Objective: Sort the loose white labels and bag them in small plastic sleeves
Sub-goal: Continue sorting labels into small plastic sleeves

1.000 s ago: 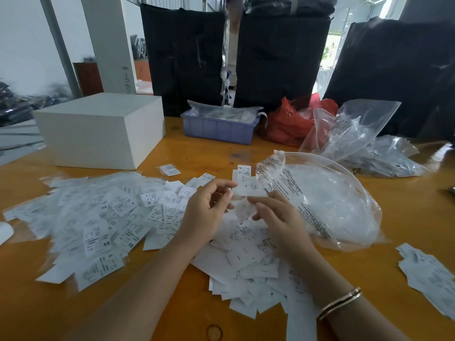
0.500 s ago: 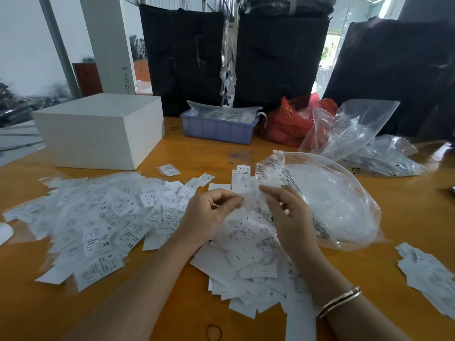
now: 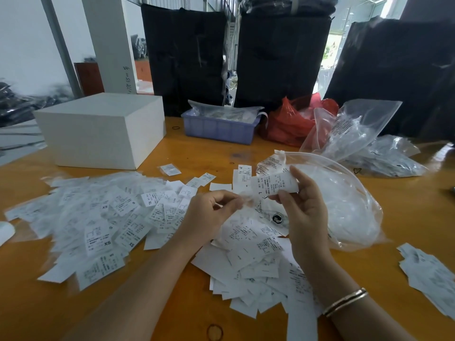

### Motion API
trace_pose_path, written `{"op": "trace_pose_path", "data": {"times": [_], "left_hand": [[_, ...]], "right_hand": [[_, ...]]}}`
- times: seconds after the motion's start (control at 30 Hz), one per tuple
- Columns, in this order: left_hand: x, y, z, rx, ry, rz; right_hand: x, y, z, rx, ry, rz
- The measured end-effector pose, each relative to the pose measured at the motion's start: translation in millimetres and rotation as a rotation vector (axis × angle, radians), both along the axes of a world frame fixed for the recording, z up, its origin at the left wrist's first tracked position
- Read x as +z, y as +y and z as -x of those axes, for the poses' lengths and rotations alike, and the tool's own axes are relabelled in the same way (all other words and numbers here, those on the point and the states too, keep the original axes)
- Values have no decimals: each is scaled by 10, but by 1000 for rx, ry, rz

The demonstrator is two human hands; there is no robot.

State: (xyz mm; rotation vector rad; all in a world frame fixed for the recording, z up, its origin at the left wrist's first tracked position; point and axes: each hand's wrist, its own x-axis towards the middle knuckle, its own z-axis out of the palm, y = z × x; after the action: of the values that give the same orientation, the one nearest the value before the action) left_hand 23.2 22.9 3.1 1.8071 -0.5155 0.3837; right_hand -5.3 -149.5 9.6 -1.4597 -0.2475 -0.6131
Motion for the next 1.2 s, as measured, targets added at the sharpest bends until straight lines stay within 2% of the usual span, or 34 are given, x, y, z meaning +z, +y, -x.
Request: {"op": "trace_pose_path", "data": {"times": [0.43,0.83,1.0,1.2], "left_hand": [[17,-5,34,-80,3,5],[-6,5,5,-59,21,72],[-38,-27,20,-45,26,0],[-84,-10,-47,42,7,-22]], "right_hand": [[-40,-34,-51,30,-22,92],[-94,-62,-111,8,34,372],[-140,29,-90,-18,100,665],[-149,162,-27,250,150,973]]}}
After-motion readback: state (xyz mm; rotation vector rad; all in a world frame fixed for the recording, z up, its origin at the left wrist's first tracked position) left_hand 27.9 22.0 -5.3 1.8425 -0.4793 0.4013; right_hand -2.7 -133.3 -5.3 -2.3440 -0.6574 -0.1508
